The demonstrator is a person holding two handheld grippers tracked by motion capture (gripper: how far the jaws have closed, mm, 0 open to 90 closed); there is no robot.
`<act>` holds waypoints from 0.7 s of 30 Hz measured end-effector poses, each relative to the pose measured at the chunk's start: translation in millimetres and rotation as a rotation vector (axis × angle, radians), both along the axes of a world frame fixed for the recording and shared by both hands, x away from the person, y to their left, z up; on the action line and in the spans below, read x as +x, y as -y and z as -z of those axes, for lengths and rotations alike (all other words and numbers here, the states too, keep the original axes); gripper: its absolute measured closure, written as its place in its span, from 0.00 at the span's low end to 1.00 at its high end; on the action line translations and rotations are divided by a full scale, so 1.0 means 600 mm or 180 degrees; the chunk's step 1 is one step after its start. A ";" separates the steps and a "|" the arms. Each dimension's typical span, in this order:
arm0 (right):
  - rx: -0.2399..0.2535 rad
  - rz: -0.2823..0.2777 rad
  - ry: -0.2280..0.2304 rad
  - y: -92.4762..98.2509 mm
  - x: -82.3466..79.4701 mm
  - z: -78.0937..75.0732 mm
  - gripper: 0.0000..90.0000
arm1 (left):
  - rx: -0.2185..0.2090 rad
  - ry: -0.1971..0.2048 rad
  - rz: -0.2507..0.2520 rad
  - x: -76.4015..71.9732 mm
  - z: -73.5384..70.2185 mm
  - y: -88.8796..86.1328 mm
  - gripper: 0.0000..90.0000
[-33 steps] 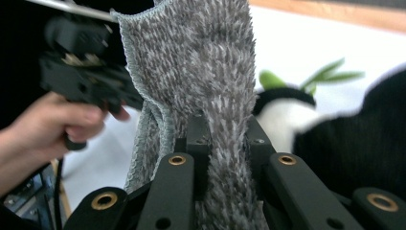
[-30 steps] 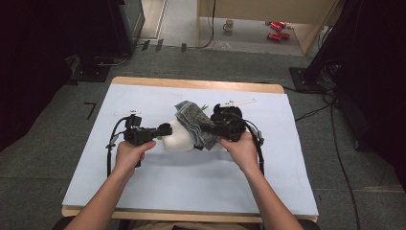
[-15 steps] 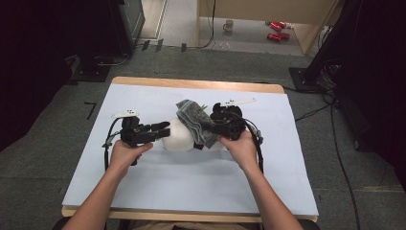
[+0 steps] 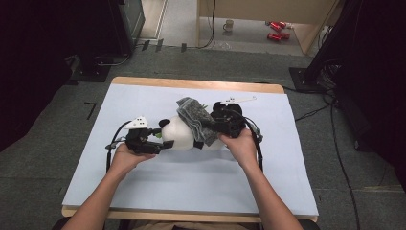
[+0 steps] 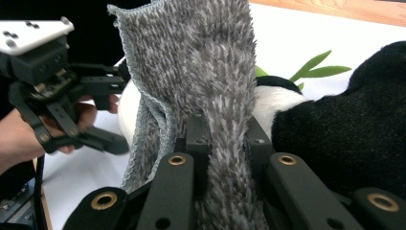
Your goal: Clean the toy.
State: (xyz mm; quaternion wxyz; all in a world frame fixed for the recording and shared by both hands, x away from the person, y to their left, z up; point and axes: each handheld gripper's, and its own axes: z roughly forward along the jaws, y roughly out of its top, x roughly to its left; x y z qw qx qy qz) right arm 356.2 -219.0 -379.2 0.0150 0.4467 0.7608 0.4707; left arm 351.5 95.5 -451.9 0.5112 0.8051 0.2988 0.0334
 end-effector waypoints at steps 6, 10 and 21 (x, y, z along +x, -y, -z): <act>0.0073 0.0031 0.0062 -0.006 -0.004 -0.011 0.88 | -0.0023 -0.0025 -0.0184 0.001 -0.003 0.003 0.48; 0.0152 -0.0068 0.0185 -0.029 -0.017 -0.027 0.88 | 0.0017 0.0012 -0.0214 -0.002 -0.007 0.007 0.56; -0.0070 -0.0159 0.0132 -0.092 -0.023 0.007 0.86 | 0.0185 -0.0031 -0.0284 -0.008 -0.017 0.016 0.61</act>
